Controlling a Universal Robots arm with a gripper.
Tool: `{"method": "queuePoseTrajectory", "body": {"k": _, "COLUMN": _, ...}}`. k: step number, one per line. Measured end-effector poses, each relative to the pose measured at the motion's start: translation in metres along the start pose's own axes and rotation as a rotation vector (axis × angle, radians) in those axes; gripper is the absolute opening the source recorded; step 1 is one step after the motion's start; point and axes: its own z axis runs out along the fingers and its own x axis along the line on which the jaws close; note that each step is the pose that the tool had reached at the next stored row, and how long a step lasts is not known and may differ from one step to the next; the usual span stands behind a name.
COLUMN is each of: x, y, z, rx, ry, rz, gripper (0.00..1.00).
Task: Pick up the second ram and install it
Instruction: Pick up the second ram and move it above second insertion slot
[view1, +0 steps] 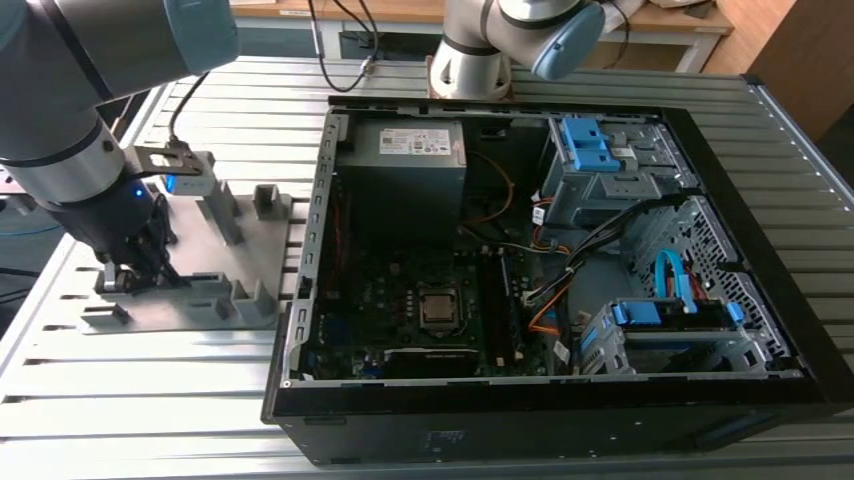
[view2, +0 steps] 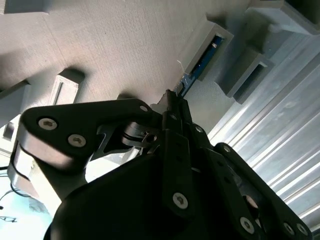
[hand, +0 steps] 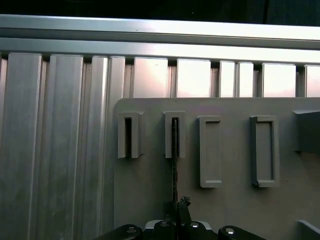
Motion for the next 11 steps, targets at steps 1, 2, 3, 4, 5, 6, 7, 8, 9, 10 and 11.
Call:
{"method": "queuePoseTrajectory", "body": {"k": 1, "x": 0.0, "y": 0.0, "z": 0.0001, "rx": 0.0, "ry": 0.0, "rz": 0.0, "gripper": 0.14}}
{"method": "queuePoseTrajectory", "body": {"k": 2, "x": 0.0, "y": 0.0, "z": 0.0001, "rx": 0.0001, "ry": 0.0, "rz": 0.0, "gripper": 0.14}}
{"method": "queuePoseTrajectory", "body": {"k": 3, "x": 0.0, "y": 0.0, "z": 0.0002, "rx": 0.0001, "ry": 0.0, "rz": 0.0, "gripper": 0.14}}
{"method": "queuePoseTrajectory", "body": {"k": 4, "x": 0.0, "y": 0.0, "z": 0.0002, "rx": 0.0, "ry": 0.0, "rz": 0.0, "gripper": 0.14}}
{"method": "queuePoseTrajectory", "body": {"k": 5, "x": 0.0, "y": 0.0, "z": 0.0003, "rx": 0.0, "ry": 0.0, "rz": 0.0, "gripper": 0.14}}
{"method": "queuePoseTrajectory", "body": {"k": 6, "x": 0.0, "y": 0.0, "z": 0.0004, "rx": 0.0001, "ry": 0.0, "rz": 0.0, "gripper": 0.14}}
{"method": "queuePoseTrajectory", "body": {"k": 7, "x": 0.0, "y": 0.0, "z": 0.0004, "rx": 0.0, "ry": 0.0001, "rz": 0.0, "gripper": 0.14}}
{"method": "queuePoseTrajectory", "body": {"k": 8, "x": 0.0, "y": 0.0, "z": 0.0005, "rx": 0.0001, "ry": 0.0, "rz": 0.0, "gripper": 0.14}}
{"method": "queuePoseTrajectory", "body": {"k": 9, "x": 0.0, "y": 0.0, "z": 0.0005, "rx": 0.0, "ry": 0.0, "rz": 0.0, "gripper": 0.14}}
{"method": "queuePoseTrajectory", "body": {"k": 10, "x": 0.0, "y": 0.0, "z": 0.0006, "rx": 0.0, "ry": 0.0, "rz": 0.0, "gripper": 0.14}}
{"method": "queuePoseTrajectory", "body": {"k": 11, "x": 0.0, "y": 0.0, "z": 0.0006, "rx": 0.0, "ry": 0.0, "rz": 0.0, "gripper": 0.14}}
